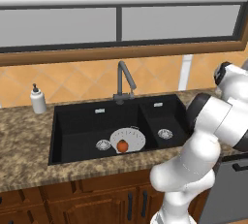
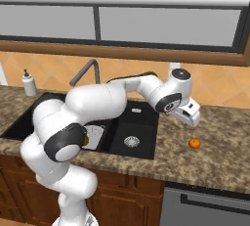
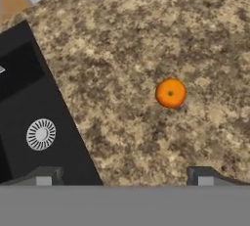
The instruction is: Put the colander in the sink, put the tangerine, orange, kiwi in the colander, and turn on the sink faucet and pour water over the colander.
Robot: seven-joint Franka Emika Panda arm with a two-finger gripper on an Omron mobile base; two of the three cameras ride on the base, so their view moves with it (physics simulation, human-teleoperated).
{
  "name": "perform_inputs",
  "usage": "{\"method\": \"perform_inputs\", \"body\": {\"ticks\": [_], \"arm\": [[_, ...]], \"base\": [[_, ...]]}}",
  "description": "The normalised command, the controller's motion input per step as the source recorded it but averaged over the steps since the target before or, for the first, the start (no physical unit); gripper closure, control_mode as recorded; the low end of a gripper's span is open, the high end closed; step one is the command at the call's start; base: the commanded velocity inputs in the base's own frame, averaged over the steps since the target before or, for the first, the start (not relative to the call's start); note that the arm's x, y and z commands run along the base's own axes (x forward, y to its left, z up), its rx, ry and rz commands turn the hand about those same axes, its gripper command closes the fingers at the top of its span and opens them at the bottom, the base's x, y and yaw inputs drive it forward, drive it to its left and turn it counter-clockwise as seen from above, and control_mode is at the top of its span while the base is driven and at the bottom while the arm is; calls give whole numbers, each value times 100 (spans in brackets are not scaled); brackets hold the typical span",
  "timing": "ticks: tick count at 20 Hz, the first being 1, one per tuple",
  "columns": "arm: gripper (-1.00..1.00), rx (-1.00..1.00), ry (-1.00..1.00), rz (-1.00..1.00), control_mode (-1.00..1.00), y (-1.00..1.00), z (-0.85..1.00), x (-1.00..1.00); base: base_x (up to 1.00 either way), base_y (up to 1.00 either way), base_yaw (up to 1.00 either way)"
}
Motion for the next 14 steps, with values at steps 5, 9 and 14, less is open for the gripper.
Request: {"method": "perform_inputs", "body": {"ticks": [5,9,14], "arm": [[-100,0,1,0,-100,-50,-45,-1],[-100,0,1,0,-100,-33,-41,0],[-100,0,0,0,-100,-30,-53,10]], "base": [[0,0,0],[0,0,0],[0,0,0]]}}
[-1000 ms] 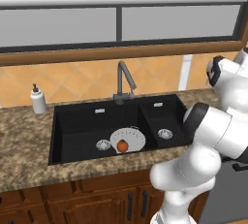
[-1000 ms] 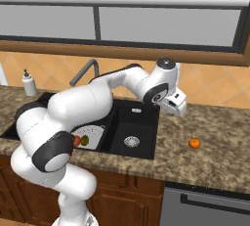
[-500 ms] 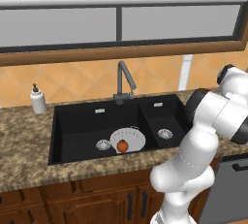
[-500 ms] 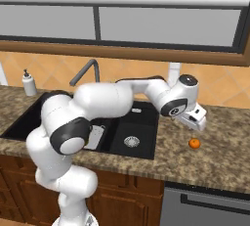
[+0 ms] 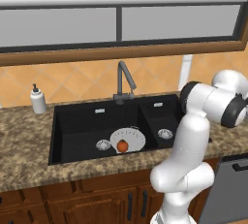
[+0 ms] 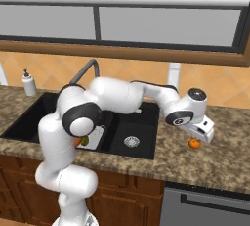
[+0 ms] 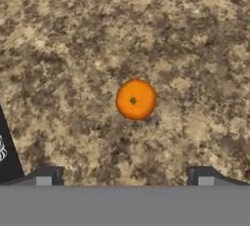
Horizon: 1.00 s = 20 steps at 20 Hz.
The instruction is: Put the colander in the sink, put the tangerine, orange, kiwi in the colander, and turn on the sink faucet and pour water over the colander.
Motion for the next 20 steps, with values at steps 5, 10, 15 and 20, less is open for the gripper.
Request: {"method": "perform_inputs", "body": {"ticks": [5,10,15,20], "arm": [[-100,0,0,0,-100,-34,-36,29],[-100,0,0,1,-100,-31,-26,35],[-100,0,1,1,-100,-9,-29,32],[-100,0,5,1,-100,20,-29,6]], "base": [[0,0,0],[0,0,0],[0,0,0],[0,0,0]]}}
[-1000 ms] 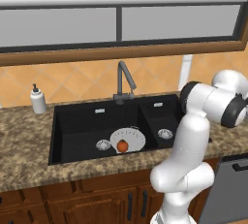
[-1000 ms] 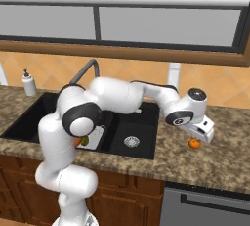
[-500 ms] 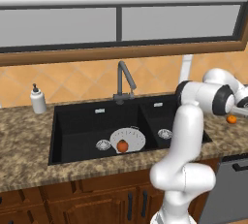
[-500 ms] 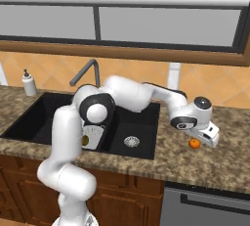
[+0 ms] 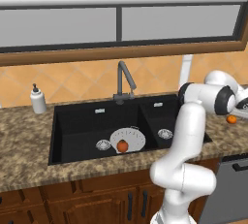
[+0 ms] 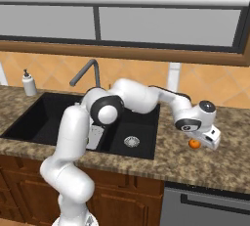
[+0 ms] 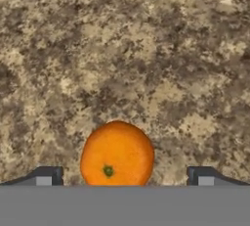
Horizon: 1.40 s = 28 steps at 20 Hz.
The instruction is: Put the colander in the sink, put the tangerine, orange, kiwi in the colander, and turn on the sink faucet and pour water over the colander.
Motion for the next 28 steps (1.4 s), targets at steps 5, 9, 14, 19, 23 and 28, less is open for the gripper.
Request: {"method": "perform_inputs", "body": {"ticks": [5,9,14,19,23,28], "arm": [[-100,0,7,0,-100,35,-23,12],[-100,0,3,0,-100,0,-19,29],[-100,0,3,0,-100,-9,-27,5],[100,0,6,0,-100,-1,-24,0],[100,0,2,0,-100,1,-5,0],[100,0,-3,1,-100,54,37,-2]], "base": [[0,0,0],[0,0,0],[0,0,0],[0,0,0],[0,0,0],[0,0,0]]}}
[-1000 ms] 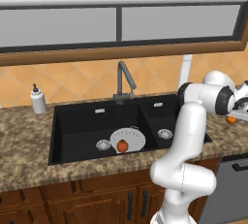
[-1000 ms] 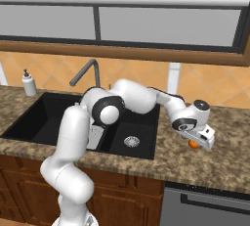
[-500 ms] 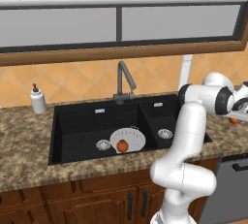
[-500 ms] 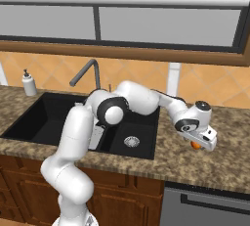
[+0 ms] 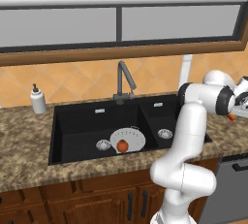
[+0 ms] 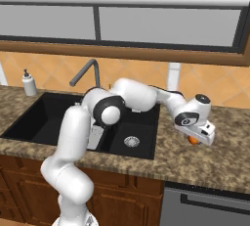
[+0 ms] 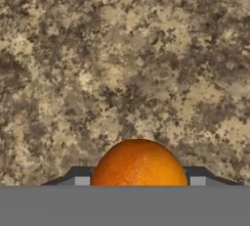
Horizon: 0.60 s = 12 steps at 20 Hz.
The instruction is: Put the colander in the sink, put the tangerine, orange, kiwi in the colander, and turn on the sink faucet and pour water over the colander.
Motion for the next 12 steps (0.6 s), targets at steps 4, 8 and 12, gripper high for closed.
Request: {"method": "perform_inputs", "body": {"ticks": [4,8,12], "arm": [[100,0,-6,5,-100,100,68,-2],[100,0,0,9,-100,100,20,-19],[100,0,0,13,-100,100,0,-32]], "base": [[0,0,0],[0,0,0],[0,0,0]]}}
